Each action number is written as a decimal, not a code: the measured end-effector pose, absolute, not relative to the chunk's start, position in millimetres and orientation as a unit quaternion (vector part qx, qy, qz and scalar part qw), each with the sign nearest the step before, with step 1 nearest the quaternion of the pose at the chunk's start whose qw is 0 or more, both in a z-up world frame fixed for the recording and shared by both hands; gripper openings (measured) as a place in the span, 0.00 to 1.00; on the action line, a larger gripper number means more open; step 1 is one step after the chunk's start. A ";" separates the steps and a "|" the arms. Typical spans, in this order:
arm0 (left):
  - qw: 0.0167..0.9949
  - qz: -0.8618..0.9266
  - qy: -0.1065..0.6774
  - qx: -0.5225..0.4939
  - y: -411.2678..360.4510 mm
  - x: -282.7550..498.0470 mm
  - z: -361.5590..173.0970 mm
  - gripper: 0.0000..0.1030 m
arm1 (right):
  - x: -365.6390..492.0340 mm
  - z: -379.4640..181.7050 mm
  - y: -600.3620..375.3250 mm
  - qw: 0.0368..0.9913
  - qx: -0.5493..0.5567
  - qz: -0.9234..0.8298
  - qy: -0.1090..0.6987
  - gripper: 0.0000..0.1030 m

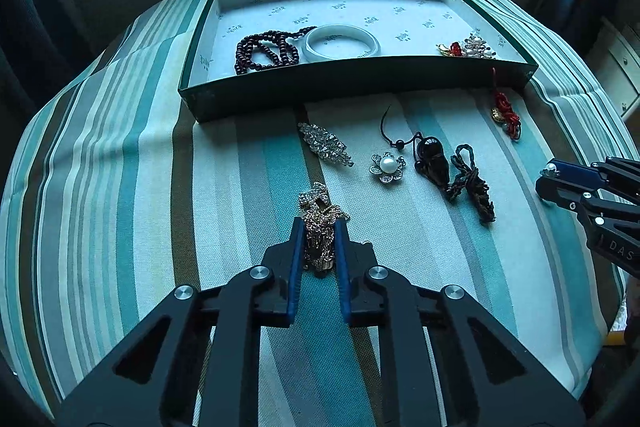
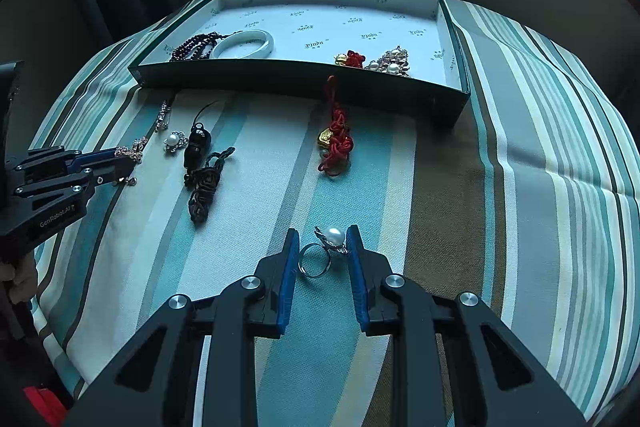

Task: Organize jewelry
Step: 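Grasp the pearl ring with the right gripper while the left gripper grasps the gold chain, then carry the ring and gold chain into the tray and open both grippers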

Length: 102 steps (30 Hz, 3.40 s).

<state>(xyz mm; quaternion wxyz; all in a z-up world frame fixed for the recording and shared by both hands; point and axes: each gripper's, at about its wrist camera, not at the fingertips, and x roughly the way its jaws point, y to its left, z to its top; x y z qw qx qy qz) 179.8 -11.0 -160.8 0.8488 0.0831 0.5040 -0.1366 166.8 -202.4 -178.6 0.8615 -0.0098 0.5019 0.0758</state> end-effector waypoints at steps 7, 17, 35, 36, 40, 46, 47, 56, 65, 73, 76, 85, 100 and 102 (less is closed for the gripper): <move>0.852 -0.131 0.499 0.090 -11.5 177.8 -159.9 0.12 | 166.5 -179.3 -200.9 0.862 -0.012 0.076 0.502 0.24; 0.854 -0.123 0.497 0.092 -7.3 178.4 -158.4 0.11 | 166.3 -177.8 -199.7 0.863 -0.016 0.075 0.499 0.24; 0.879 -0.121 0.454 0.083 -5.4 175.0 -115.6 0.10 | 167.4 -153.8 -202.2 0.879 -0.014 0.075 0.470 0.24; 0.881 -0.123 0.449 0.083 -6.6 175.7 -111.9 0.10 | 168.2 -151.3 -202.6 0.880 -0.012 0.077 0.468 0.24; 0.889 -0.133 0.431 0.081 -13.8 182.0 -95.6 0.10 | 172.9 -139.6 -203.5 0.887 -0.010 0.079 0.455 0.24; 0.900 -0.148 0.400 0.084 -31.1 199.9 -75.5 0.10 | 190.4 -119.2 -207.2 0.899 -0.010 0.079 0.430 0.24; 0.902 -0.151 0.396 0.084 -34.3 204.3 -73.1 0.10 | 194.4 -115.7 -208.3 0.902 -0.010 0.079 0.425 0.24; 0.911 -0.166 0.368 0.078 -73.6 257.2 -60.3 0.10 | 248.4 -93.8 -221.0 0.918 -0.020 0.070 0.389 0.24; 0.906 -0.167 0.382 0.071 -116.4 318.2 -86.9 0.10 | 311.8 -125.2 -231.6 0.912 -0.019 0.070 0.404 0.24; 0.888 -0.153 0.428 0.078 -133.3 357.5 -134.2 0.10 | 350.4 -166.5 -239.3 0.896 -0.017 0.061 0.440 0.24; 0.882 -0.152 0.439 0.083 -136.5 365.6 -143.1 0.10 | 354.5 -175.0 -239.0 0.892 -0.016 0.062 0.447 0.24; 0.874 -0.152 0.453 0.089 -140.1 371.4 -156.0 0.26 | 348.8 -176.6 -239.4 0.896 -0.013 0.060 0.440 0.46; 0.897 -0.150 0.408 0.077 -107.6 312.2 -100.6 0.49 | 281.1 -123.8 -233.3 0.916 -0.038 0.061 0.395 0.46; 0.899 -0.149 0.406 0.074 -100.5 299.3 -95.5 0.49 | 269.4 -120.3 -231.4 0.915 -0.040 0.062 0.396 0.46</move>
